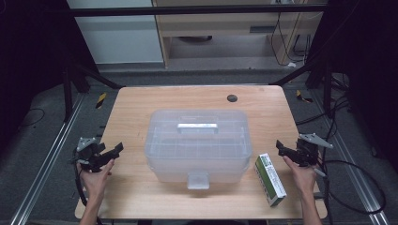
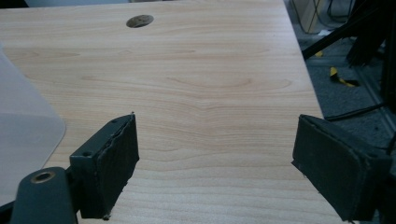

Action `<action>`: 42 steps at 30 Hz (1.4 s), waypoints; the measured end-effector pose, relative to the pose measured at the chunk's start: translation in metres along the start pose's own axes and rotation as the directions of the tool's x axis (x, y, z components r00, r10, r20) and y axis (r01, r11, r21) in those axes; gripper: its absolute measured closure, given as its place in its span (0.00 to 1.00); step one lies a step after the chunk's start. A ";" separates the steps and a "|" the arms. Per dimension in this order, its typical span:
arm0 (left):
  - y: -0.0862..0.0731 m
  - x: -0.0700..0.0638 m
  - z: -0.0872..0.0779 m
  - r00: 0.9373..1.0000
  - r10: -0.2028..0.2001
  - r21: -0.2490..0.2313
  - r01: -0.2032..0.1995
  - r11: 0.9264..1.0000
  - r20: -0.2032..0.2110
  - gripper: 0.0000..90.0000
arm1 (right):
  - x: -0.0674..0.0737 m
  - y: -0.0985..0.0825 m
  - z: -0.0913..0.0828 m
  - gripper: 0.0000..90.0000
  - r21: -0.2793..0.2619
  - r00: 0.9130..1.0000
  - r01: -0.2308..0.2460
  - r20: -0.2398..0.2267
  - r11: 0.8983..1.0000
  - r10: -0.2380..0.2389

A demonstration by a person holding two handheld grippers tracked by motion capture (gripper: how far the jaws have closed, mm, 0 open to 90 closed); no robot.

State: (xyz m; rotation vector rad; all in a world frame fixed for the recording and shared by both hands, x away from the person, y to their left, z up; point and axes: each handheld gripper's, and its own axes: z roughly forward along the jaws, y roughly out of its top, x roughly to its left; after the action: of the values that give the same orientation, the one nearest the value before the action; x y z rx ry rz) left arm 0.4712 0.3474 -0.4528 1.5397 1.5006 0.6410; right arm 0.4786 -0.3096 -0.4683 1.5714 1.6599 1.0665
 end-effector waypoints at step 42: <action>0.044 -0.068 -0.044 0.922 0.358 -0.043 -0.356 0.934 0.147 0.24 | 0.013 0.013 -0.011 0.18 0.031 0.991 0.126 -0.042 0.992 -0.125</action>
State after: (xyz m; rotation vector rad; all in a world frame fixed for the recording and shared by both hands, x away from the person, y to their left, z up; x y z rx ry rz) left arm 0.4475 0.2963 -0.3799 1.8273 1.1056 0.7210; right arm 0.4743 -0.2989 -0.4508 1.4539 1.7871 1.0162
